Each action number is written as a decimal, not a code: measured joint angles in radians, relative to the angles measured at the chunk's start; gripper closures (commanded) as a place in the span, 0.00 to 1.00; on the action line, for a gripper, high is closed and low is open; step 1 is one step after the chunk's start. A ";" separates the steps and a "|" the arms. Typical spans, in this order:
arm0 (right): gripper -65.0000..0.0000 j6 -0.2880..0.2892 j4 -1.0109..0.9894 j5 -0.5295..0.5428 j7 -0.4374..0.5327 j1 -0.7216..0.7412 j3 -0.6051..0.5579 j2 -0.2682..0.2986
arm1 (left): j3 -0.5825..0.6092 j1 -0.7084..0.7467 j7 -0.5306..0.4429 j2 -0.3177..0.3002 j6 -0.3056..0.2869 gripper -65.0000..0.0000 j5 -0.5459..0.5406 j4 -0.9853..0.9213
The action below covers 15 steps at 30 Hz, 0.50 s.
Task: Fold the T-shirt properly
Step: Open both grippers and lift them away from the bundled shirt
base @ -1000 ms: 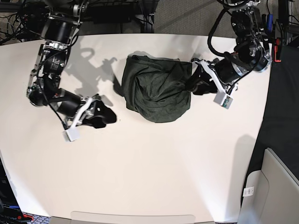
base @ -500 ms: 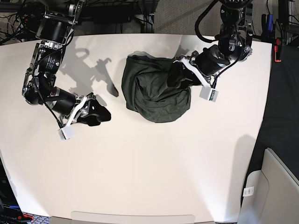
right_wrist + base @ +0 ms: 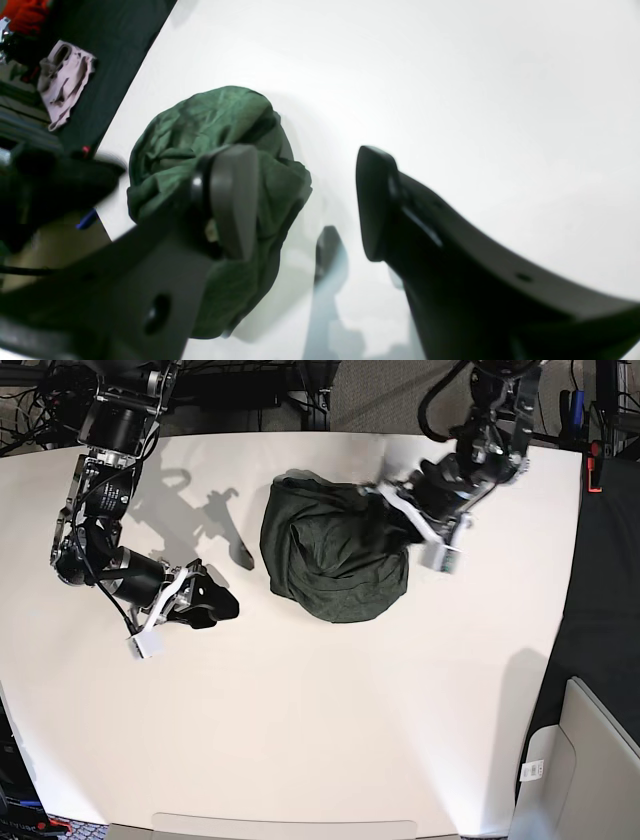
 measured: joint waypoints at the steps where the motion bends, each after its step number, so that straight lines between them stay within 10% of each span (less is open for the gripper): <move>1: 0.55 0.000 0.000 0.000 0.000 0.003 0.000 0.000 | 0.024 0.002 -0.001 -0.001 -0.004 0.70 0.001 0.002; 15: 0.55 0.000 -0.002 0.000 0.000 0.013 0.016 -0.002 | 0.046 -0.006 -0.001 -0.023 0.008 0.70 0.179 0.000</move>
